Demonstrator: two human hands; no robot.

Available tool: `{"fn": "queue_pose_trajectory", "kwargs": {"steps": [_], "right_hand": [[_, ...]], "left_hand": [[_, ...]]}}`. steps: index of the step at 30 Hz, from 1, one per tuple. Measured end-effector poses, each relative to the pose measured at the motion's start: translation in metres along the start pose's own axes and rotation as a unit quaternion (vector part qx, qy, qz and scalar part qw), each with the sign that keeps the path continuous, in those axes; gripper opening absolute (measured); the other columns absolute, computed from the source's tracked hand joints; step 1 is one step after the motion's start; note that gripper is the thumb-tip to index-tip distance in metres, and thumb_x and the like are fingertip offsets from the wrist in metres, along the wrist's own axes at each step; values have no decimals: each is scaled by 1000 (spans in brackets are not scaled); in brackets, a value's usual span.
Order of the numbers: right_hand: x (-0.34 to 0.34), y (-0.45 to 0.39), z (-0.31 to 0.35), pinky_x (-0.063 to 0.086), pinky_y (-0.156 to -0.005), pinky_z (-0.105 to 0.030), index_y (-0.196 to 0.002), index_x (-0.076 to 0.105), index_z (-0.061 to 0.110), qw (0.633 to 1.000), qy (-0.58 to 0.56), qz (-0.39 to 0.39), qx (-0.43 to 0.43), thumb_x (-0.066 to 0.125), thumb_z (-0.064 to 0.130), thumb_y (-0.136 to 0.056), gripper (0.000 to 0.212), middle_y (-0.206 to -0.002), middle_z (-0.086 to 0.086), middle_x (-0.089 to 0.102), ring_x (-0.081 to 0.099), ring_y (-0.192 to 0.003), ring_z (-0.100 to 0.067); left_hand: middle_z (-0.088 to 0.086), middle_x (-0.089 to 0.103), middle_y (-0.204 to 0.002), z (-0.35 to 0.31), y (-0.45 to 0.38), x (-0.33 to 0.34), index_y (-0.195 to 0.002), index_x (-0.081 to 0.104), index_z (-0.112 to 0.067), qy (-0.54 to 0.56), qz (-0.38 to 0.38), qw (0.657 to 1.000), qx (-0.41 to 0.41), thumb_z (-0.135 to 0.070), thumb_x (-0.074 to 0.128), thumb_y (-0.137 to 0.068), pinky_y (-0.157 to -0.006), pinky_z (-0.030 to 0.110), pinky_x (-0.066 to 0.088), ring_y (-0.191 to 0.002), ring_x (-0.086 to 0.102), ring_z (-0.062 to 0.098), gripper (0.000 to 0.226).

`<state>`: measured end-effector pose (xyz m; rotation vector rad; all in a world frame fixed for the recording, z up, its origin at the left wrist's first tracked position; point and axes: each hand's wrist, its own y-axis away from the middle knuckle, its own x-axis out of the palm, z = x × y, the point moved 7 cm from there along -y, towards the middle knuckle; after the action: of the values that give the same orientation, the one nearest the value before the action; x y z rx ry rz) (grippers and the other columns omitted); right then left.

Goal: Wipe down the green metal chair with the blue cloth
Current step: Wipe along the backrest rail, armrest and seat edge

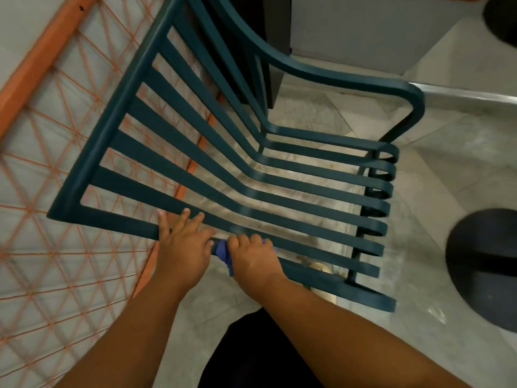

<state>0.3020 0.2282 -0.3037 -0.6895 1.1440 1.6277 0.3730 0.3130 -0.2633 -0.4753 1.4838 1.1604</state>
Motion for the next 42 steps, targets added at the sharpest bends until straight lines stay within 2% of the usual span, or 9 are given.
{"fn": "queue_pose_trajectory", "kwargs": {"steps": [7, 12, 16, 21, 26, 31, 36, 39, 42], "right_hand": [[3, 29, -57, 42, -90, -44, -120, 48, 17, 994, -19, 83, 63, 61, 38, -83, 44, -117, -9, 58, 54, -105, -31], [3, 59, -96, 42, -90, -44, -120, 47, 20, 989, -27, 123, 82, 62, 41, -80, 47, -119, -7, 58, 54, -107, -30], [4, 81, -109, 40, -90, -42, -120, 46, 17, 994, 8, 77, 83, 59, 33, -84, 41, -120, -8, 57, 52, -108, -31], [5, 108, -121, 38, -92, -43, -122, 49, 18, 996, -7, 11, 87, 60, 29, -85, 40, -124, -6, 55, 50, -112, -30], [11, 152, -157, 49, -66, -37, -97, 57, 27, 990, -24, -99, 99, 78, 34, -53, 49, -94, 6, 66, 61, -78, -20], [18, 186, -192, 47, -75, -33, -111, 57, 32, 982, -93, -114, 121, 84, 31, -55, 62, -110, 11, 64, 59, -94, -17], [31, 197, -215, 37, -93, -26, -119, 57, 33, 966, -190, -98, 144, 83, 31, -66, 58, -121, 14, 57, 44, -109, -7], [34, 200, -220, 36, -89, -19, -114, 58, 34, 958, -221, -110, 145, 83, 27, -66, 55, -115, 15, 59, 43, -102, -2], [35, 215, -231, 40, -87, -15, -109, 53, 43, 932, -292, -134, 168, 80, 19, -71, 52, -107, 28, 52, 51, -97, 0]], "left_hand": [[-8, 34, -152, -29, 3, 16, -125, 55, -42, 2, 45, 998, 41, -41, 38, -99, -112, 61, -9, -146, 13, 22, 31], [-10, 31, -152, -56, 1, 17, -128, 50, -43, 8, 83, 992, 98, -54, 43, -92, -109, 62, -15, -145, 12, 19, 38], [-17, 47, -132, -88, 8, 19, -127, 49, -42, 21, 77, 985, 152, -58, 49, -87, -112, 59, -14, -134, 31, 11, 43], [-16, 54, -125, -129, 11, 17, -126, 52, -40, 10, 94, 971, 222, -53, 49, -90, -112, 52, -15, -128, 37, 12, 39], [-15, 60, -114, -141, 5, 14, -120, 58, -39, -19, 88, 964, 251, -53, 52, -89, -116, 51, -9, -119, 42, 12, 36], [-15, 60, -106, -150, 5, 12, -114, 61, -39, -11, 93, 961, 260, -56, 52, -87, -117, 49, -6, -112, 45, 10, 33], [-11, 59, -104, -157, 7, 15, -109, 60, -35, -11, 102, 962, 254, -49, 55, -88, -119, 43, 6, -103, 54, 10, 26], [-8, 59, -105, -159, 6, 15, -111, 62, -32, 8, 112, 961, 252, -46, 58, -88, -100, 31, 40, -99, 54, 12, 27], [-6, 58, -104, -161, 7, 14, -109, 62, -30, 18, 125, 961, 247, -44, 59, -88, -78, 27, 46, -95, 54, 13, 26]]}}
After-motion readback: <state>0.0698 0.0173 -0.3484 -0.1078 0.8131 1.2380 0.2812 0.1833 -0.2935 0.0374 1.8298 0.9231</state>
